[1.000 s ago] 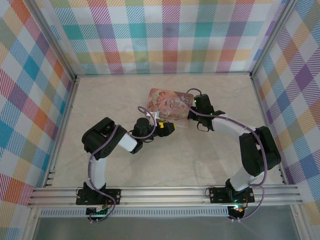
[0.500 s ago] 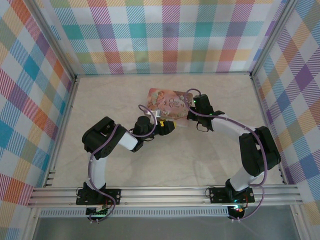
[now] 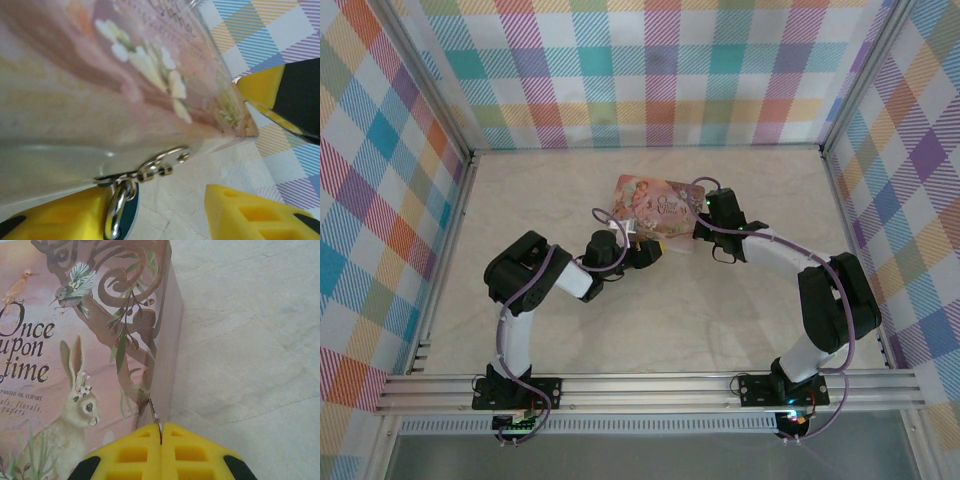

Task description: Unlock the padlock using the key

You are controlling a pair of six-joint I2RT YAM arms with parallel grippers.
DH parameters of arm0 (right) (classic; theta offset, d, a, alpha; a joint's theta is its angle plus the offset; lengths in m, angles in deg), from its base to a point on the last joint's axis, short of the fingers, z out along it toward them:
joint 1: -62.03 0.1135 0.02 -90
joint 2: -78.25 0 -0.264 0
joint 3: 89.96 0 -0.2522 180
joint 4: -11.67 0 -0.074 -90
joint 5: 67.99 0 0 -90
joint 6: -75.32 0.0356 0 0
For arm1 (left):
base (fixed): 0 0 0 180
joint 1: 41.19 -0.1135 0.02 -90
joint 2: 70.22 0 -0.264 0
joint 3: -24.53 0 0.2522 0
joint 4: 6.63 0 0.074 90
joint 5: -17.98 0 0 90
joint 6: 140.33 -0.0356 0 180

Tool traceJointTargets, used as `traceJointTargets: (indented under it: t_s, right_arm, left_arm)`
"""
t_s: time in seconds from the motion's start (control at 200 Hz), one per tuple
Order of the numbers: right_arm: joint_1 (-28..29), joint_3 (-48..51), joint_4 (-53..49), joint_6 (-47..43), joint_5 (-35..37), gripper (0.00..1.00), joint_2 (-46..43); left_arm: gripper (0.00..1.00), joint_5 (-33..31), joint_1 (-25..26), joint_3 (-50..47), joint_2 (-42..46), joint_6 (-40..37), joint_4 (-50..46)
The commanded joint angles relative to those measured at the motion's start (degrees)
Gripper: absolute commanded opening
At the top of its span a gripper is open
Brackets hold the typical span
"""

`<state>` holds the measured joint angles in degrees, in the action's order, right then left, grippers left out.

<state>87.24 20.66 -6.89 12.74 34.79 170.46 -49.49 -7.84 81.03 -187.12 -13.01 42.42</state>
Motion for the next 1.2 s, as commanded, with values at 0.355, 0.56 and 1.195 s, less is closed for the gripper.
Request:
traceJointTargets:
  t_s: [0.355, 0.56, 1.195]
  right_arm:
    - [0.9, -1.0, 1.6, -0.6, -0.6, 0.0, 0.3]
    - [1.0, -0.7, 1.8, -0.5, -0.5, 0.0, 0.3]
    - [-0.4, -4.7, 0.4, 0.0, 3.5, 0.0, 3.1]
  left_arm:
    - [0.38, 1.0, -2.3, 1.0, -1.5, -0.1, -1.5]
    - [0.32, 1.5, -3.0, 1.1, -1.2, -0.1, -2.5]
    - [0.35, 2.2, -4.9, -0.5, 1.1, -2.2, -8.1]
